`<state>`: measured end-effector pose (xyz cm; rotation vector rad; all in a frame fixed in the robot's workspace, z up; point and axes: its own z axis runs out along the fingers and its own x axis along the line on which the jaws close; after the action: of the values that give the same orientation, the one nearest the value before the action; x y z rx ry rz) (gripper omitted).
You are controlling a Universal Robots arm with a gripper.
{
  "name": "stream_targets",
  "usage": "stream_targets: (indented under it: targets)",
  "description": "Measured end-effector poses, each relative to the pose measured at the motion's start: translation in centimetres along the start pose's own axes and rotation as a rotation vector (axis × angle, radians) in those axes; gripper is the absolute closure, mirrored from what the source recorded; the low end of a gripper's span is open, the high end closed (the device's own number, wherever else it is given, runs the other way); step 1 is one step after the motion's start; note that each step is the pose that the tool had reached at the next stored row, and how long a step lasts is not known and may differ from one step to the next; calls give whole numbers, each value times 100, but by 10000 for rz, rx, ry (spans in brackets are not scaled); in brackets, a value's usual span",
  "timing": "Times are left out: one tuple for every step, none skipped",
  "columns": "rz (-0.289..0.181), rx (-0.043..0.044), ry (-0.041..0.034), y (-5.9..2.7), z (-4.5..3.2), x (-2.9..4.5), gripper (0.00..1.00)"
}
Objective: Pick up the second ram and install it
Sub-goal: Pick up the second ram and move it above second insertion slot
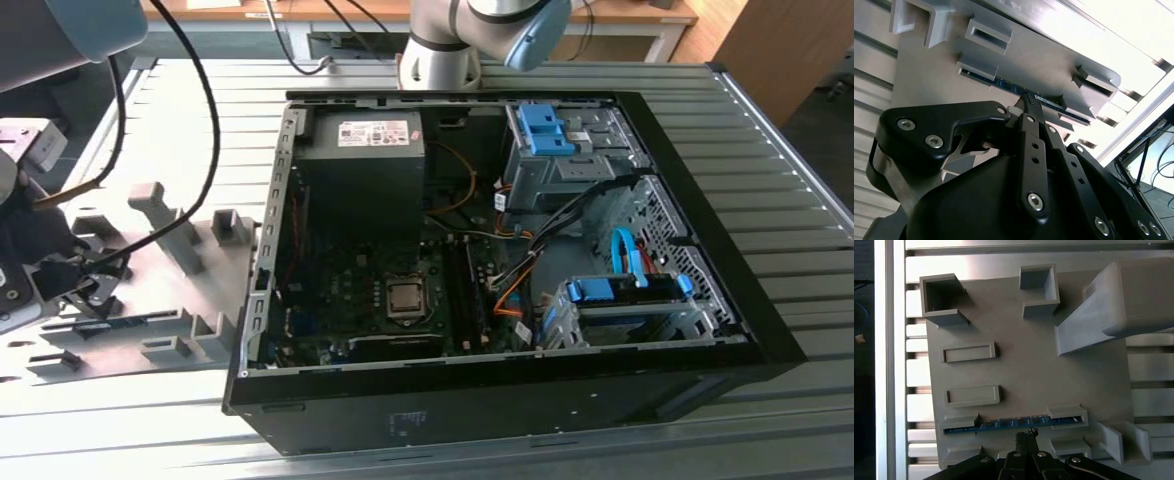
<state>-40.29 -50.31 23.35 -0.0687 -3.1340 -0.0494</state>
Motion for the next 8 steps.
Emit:
stream_targets:
  targets:
    - [0,-1,0,0,1,0,89]
    - [0,0,0,0,1,0,89]
    - [0,0,0,0,1,0,89]
    - [0,0,0,0,1,0,89]
    - [-7,0,0,0,1,0,89]
    - [-47,1,1,0,1,0,89]
    - [-182,0,5,0,2,0,89]
    - [-361,2,10,0,2,0,89]
